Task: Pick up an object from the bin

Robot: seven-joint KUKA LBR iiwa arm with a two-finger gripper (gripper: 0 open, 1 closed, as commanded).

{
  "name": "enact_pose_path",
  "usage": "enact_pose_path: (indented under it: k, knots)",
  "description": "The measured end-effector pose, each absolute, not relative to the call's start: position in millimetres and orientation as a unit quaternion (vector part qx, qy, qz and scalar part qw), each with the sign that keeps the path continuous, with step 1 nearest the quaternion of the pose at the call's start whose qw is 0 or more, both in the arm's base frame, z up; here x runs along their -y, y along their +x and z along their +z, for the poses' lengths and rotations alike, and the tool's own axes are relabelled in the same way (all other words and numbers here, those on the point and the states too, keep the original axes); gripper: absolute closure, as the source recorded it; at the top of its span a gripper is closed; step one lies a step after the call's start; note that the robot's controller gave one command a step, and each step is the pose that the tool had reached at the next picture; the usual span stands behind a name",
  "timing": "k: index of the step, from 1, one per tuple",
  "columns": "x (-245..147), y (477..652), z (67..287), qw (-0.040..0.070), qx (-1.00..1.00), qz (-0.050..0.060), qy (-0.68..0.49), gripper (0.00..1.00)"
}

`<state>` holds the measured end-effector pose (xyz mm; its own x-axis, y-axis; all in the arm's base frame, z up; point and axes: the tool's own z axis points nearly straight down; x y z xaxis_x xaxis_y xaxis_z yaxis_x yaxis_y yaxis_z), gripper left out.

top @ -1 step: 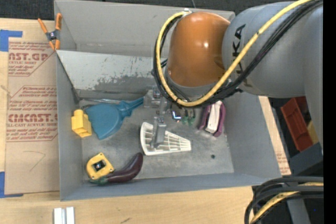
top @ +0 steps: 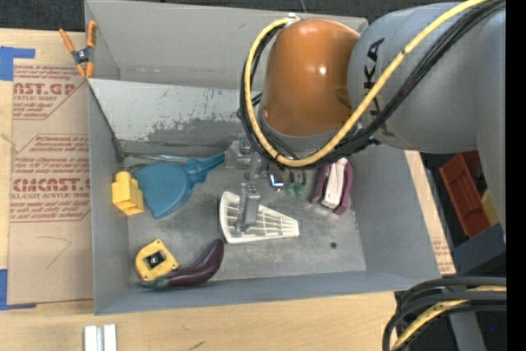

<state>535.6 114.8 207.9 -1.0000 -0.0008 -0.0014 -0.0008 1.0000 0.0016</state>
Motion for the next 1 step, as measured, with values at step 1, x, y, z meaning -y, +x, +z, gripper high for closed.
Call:
enact_pose_path:
  k: [1]
  knots:
    - [-119.6,545.5,182.2,0.005,-0.999,0.001,-0.034,0.00]
